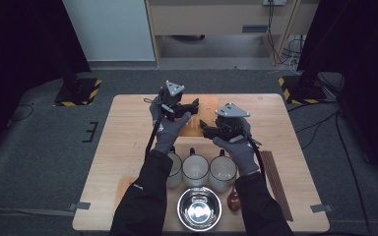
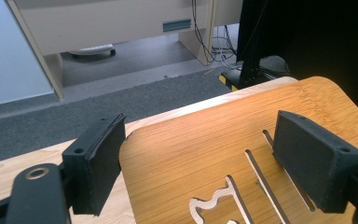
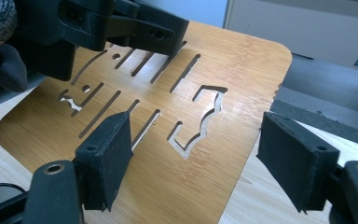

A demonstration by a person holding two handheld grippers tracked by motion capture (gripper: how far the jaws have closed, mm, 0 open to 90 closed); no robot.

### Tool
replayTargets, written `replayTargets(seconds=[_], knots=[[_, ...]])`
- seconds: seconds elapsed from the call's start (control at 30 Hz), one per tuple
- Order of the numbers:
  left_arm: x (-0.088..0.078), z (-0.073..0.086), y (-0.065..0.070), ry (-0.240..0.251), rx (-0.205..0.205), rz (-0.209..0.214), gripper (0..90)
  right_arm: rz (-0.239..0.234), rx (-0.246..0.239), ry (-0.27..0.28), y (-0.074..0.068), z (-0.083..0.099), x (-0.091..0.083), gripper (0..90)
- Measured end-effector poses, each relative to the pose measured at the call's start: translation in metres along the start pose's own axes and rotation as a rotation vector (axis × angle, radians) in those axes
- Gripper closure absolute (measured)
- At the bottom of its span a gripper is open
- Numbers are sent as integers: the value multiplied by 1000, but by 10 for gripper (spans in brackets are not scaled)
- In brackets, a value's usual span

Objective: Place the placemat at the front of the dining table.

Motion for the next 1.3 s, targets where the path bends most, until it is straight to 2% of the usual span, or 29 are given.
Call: replayTargets(seconds=[0.53,0.9,1.3], knots=[[37,10,0,-20,-15,7,171,-2,0,-32,23,11,22,258],[56,18,-4,-42,-21,5,171,-16,7,-48,34,20,38,258],[78,21,-4,-86,2,-6,171,-28,32,-77,47,29,56,258]])
Point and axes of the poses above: each handheld gripper's, and its own axes: x roughly forward along the jaws, z roughly out of its underside, y roughly to its right, the point moved 1 cm from there along x, roughly forward along the jaws, and after that the axes turned 3 degrees about -z, right-handed, at the moved point
